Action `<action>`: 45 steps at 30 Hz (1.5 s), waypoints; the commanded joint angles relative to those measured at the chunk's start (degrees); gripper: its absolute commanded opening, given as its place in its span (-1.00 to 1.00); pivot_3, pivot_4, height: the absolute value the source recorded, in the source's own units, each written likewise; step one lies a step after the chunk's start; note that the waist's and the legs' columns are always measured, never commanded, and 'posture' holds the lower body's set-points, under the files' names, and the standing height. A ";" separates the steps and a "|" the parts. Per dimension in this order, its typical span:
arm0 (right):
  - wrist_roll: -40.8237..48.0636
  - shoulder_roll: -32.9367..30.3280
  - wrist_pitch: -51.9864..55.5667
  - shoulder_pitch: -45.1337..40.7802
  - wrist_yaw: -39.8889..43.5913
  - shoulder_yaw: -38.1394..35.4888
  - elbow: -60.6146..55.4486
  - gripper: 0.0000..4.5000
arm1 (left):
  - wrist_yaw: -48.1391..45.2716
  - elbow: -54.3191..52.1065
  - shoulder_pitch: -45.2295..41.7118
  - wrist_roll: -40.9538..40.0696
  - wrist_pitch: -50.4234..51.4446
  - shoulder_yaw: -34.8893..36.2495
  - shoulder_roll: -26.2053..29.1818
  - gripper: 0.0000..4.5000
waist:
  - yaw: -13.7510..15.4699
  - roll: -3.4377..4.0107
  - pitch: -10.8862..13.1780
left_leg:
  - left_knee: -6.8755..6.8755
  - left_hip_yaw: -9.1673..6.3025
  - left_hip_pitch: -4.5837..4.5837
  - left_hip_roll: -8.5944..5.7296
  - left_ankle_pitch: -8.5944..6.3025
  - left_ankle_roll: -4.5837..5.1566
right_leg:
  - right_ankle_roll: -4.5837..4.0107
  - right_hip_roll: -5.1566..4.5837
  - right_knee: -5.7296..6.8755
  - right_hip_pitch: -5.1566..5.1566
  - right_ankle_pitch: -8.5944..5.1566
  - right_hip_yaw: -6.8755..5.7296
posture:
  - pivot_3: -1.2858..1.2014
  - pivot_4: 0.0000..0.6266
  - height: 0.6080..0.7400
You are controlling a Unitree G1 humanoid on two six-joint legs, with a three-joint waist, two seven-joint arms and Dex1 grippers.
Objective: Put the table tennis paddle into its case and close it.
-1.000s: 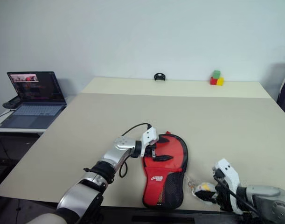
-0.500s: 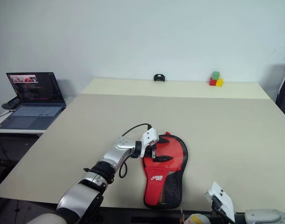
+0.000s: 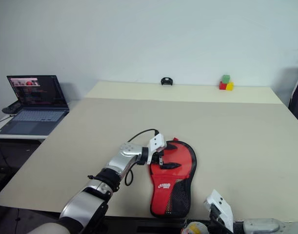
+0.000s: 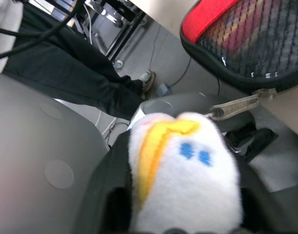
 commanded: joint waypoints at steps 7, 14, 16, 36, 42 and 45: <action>6.08 -6.55 -4.68 -1.17 1.53 -2.90 -1.72 0.98 | -0.07 6.12 4.14 6.46 2.74 -5.08 0.19 1.00 | 0.03 -0.04 0.00 | 0.02 0.01 0.00 0.00 0.00 0.00 | 0.00 -0.01 0.00 0.02 0.00 0.00 | 0.03 -0.52 1.00; -2.04 -7.64 -11.62 -16.22 3.89 -4.32 8.59 0.98 | -0.71 4.44 4.06 4.81 1.87 -3.66 0.37 1.00 | 0.04 -0.09 0.04 | 0.05 0.02 0.03 -0.01 0.00 0.00 | 0.18 -0.01 0.00 0.05 -0.09 0.00 | 0.03 -0.52 1.00; -7.22 -7.74 -14.42 -20.40 5.93 -2.64 11.99 0.98 | -0.86 3.36 3.89 4.23 1.93 -2.99 0.84 1.00 | 0.09 -0.08 0.04 | 0.02 0.00 0.02 -0.01 0.00 0.00 | -0.01 -0.01 0.00 0.01 0.01 0.00 | 0.03 -0.52 1.00; -37.65 2.41 -39.87 -45.32 25.72 5.82 53.07 0.98 | 3.14 -47.13 14.81 -16.82 29.25 16.69 15.50 1.00 | -0.87 0.17 1.71 | 0.89 0.08 -2.26 0.06 0.15 -0.37 | -0.22 0.01 1.08 -2.34 -0.01 0.27 | 0.03 -0.52 1.00; -42.02 3.17 -47.09 -50.18 30.47 4.41 67.44 0.98 | 12.10 -60.93 24.43 -17.78 34.38 20.71 17.19 1.00 | -0.20 0.27 1.91 | 1.04 0.16 -2.18 -0.10 0.15 -0.37 | -0.21 -0.18 1.04 -2.29 0.00 0.31 | 0.03 -0.52 1.00; -43.87 2.17 -50.02 -52.71 33.01 3.50 74.33 0.98 | 16.40 -63.28 25.99 -16.30 34.81 21.01 17.24 1.00 | -0.05 0.31 1.96 | 1.08 0.12 -2.12 -0.10 0.16 -0.37 | -0.23 -0.17 1.18 -2.25 0.00 0.27 | 0.03 -0.52 1.00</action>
